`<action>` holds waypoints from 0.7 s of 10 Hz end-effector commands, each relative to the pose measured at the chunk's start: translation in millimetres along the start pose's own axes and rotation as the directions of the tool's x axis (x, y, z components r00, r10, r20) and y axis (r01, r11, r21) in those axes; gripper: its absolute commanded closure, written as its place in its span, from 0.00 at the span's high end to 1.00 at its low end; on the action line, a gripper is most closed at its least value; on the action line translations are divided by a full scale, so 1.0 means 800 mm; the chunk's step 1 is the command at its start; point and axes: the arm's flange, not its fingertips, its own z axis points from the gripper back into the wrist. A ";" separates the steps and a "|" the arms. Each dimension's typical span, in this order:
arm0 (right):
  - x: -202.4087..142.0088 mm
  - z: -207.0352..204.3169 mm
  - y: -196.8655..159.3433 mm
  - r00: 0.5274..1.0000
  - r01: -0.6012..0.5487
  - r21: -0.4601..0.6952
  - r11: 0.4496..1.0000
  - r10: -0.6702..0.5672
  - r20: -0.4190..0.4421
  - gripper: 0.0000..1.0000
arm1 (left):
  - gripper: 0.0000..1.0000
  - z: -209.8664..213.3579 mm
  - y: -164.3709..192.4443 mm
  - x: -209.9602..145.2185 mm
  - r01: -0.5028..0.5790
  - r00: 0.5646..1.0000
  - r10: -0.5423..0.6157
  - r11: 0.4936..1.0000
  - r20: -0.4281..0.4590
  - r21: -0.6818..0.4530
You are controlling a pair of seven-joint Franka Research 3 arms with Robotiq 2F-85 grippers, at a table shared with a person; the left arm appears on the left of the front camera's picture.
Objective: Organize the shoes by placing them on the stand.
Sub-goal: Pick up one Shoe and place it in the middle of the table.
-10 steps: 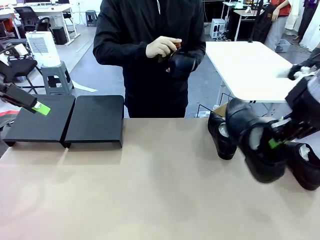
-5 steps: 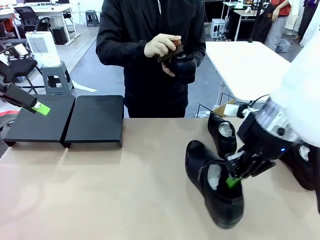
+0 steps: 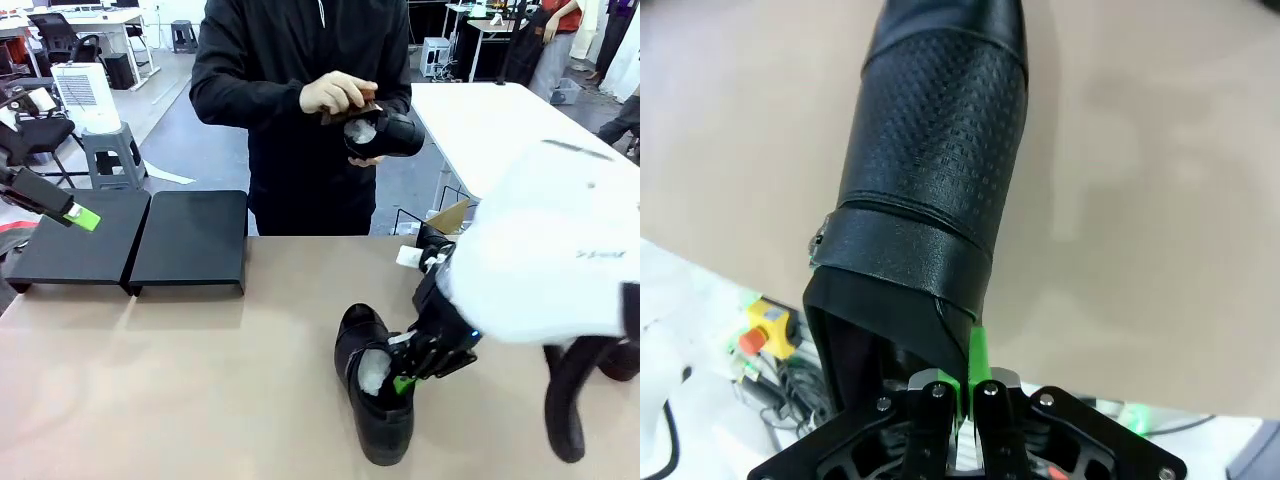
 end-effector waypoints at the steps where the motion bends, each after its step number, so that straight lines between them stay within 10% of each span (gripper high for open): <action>1: -0.054 -0.065 -0.031 0.998 0.043 -0.025 0.999 -0.042 0.041 0.00 | 1.00 0.002 0.000 0.000 0.011 1.000 -0.011 1.000 0.012 -0.016; 4: -0.056 -0.096 -0.042 0.999 0.031 -0.021 0.999 -0.030 0.041 0.07 | 1.00 0.002 0.000 0.000 0.011 1.000 -0.011 1.000 0.012 -0.016; 7: -0.058 -0.096 -0.045 0.998 0.032 0.004 0.999 -0.032 0.062 0.65 | 1.00 0.002 0.000 0.000 0.011 1.000 -0.011 1.000 0.012 -0.016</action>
